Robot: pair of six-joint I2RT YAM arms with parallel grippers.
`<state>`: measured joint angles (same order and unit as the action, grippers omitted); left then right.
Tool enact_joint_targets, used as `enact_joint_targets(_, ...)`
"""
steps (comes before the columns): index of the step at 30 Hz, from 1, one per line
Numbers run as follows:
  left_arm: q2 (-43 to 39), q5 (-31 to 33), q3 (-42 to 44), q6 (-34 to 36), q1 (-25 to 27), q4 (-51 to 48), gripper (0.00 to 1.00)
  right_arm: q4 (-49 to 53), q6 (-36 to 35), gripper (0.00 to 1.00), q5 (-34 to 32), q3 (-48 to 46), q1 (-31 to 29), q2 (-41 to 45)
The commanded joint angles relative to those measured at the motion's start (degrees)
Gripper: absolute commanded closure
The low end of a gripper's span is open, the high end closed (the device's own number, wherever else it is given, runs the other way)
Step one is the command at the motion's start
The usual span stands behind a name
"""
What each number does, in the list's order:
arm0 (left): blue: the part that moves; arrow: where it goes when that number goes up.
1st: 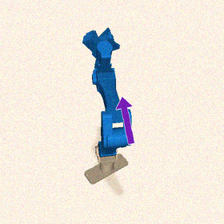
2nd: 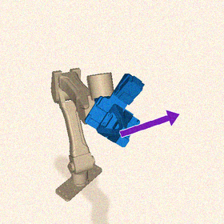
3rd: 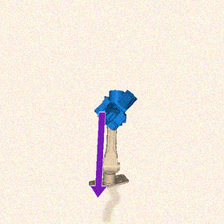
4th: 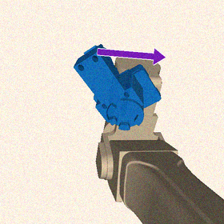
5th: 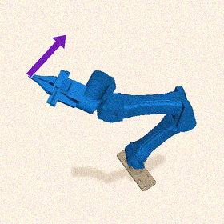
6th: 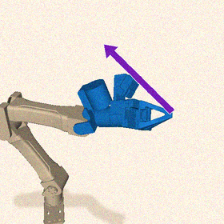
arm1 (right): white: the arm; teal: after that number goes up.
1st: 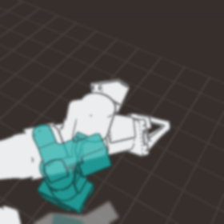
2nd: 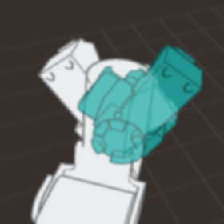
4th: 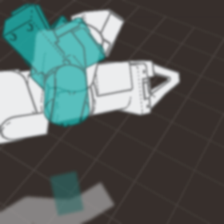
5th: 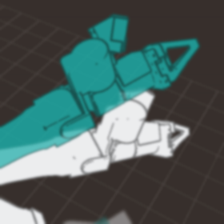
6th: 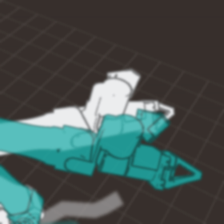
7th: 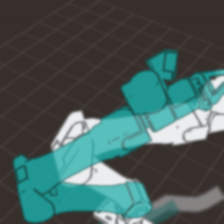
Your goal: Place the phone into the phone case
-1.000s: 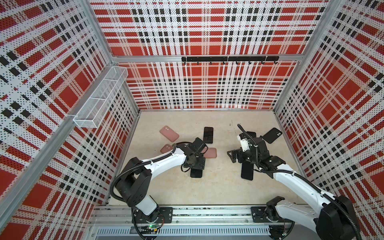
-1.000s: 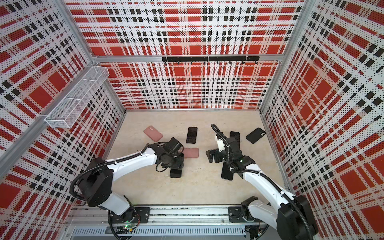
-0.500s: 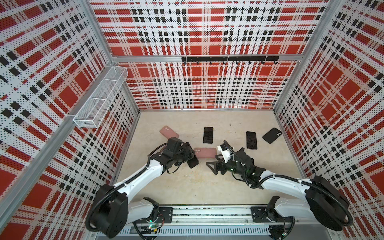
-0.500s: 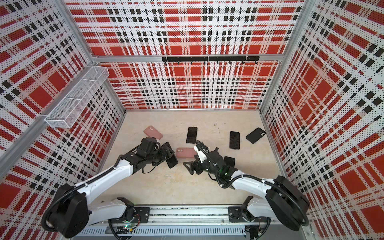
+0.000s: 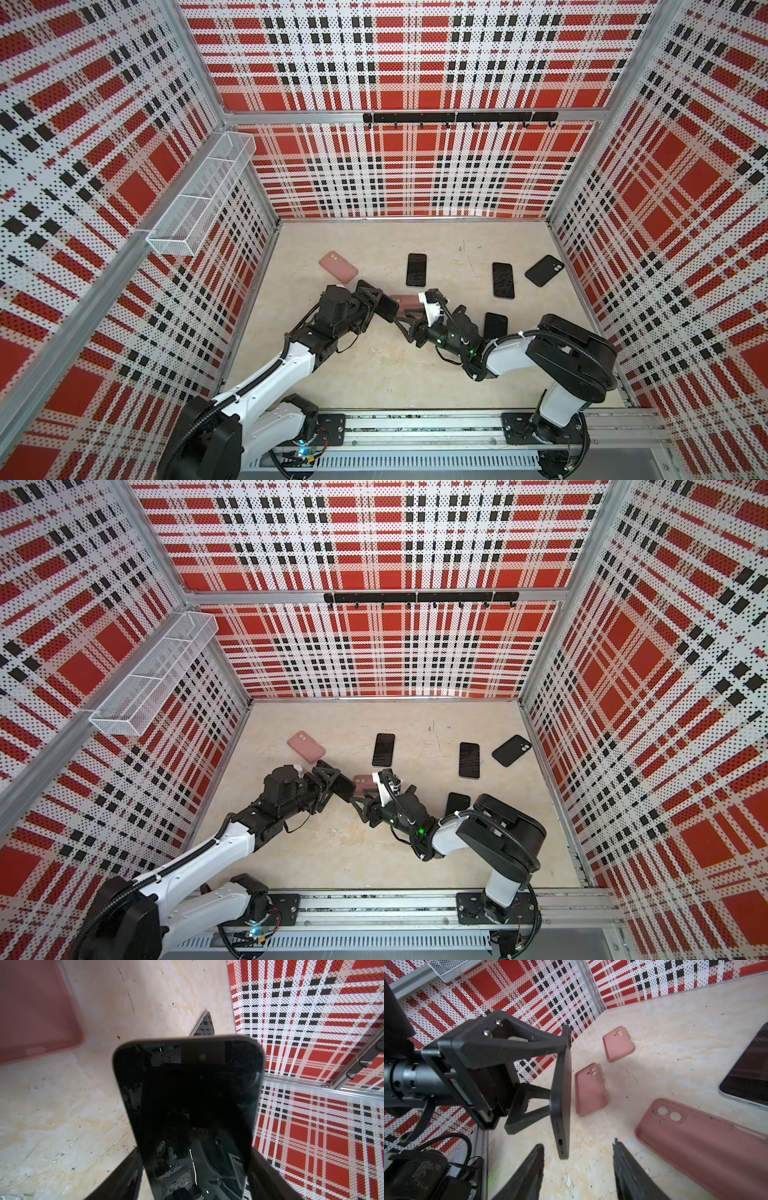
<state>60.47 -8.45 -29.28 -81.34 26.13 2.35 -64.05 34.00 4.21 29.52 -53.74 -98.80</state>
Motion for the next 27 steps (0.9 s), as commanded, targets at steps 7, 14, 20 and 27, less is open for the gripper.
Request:
enact_joint_targets(7,-0.01,1.38,0.01,-3.13,0.40,6.02,0.85,-10.33,3.99,0.62,-2.19,4.82,-1.17,-6.86)
enact_joint_targets(14,0.83,0.89,0.57,-3.43,0.63,7.90,0.85,-9.94,4.06,0.70,-1.48,6.32,-1.19,-8.58)
enact_joint_targets(20,1.14,0.71,0.69,-3.04,1.01,7.97,0.85,-9.92,4.05,0.76,-1.31,6.99,-1.19,-9.28)
enact_joint_targets(27,0.93,0.71,0.62,-3.04,1.30,8.20,0.82,-9.81,3.79,0.93,-1.44,7.04,-1.19,-9.31)
